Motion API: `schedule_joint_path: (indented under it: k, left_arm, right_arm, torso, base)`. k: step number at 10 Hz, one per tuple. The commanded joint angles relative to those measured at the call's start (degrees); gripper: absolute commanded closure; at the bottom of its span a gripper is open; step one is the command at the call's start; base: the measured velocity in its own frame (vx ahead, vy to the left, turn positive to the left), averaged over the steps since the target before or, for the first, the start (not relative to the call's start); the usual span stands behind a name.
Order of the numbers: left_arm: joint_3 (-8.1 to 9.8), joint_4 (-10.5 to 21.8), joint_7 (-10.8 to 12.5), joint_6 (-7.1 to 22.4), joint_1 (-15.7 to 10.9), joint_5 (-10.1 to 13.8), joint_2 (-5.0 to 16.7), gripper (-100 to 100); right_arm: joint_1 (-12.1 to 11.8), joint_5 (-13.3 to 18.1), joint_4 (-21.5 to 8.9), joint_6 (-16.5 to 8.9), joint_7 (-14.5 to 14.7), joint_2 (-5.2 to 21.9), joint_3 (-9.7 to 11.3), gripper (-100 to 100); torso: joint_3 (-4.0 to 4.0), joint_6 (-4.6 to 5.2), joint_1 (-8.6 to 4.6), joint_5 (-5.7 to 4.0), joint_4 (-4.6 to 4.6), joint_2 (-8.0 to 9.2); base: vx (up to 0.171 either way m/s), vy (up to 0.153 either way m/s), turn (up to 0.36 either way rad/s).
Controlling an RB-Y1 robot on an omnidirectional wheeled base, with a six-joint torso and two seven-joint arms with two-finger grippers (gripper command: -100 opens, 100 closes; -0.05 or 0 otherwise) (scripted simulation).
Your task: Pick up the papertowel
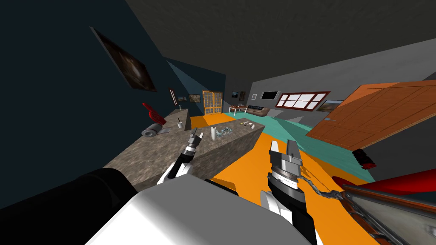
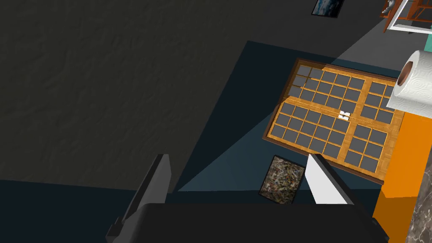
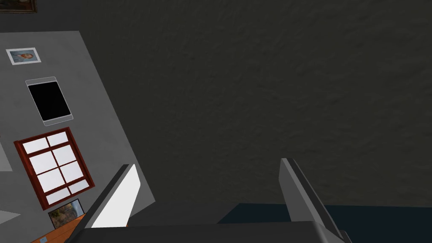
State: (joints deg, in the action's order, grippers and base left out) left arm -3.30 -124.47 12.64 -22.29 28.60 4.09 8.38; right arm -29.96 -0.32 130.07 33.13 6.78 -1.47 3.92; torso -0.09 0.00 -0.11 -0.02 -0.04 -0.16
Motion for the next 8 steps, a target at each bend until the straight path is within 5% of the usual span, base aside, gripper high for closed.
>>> schedule_joint_path:
  k: [1,8]
  left_arm:
    - [0.36,1.11,1.66,1.12,-0.86,1.96,0.84,-100]
    - [1.82,6.95,8.64,4.63,-4.05,10.69,1.81,-100]
  right_arm:
    - [0.00,0.00,0.00,0.00,0.00,0.00,0.00,0]
    - [0.00,0.00,0.00,0.00,0.00,0.00,0.00,0]
  torso:
    - [0.00,0.00,0.00,0.00,0.00,0.00]
    - [0.00,0.00,-0.03,-0.01,0.00,-0.01]
  base:
    - [0.040,-0.036,-0.016]
    - [0.036,-0.033,-0.019]
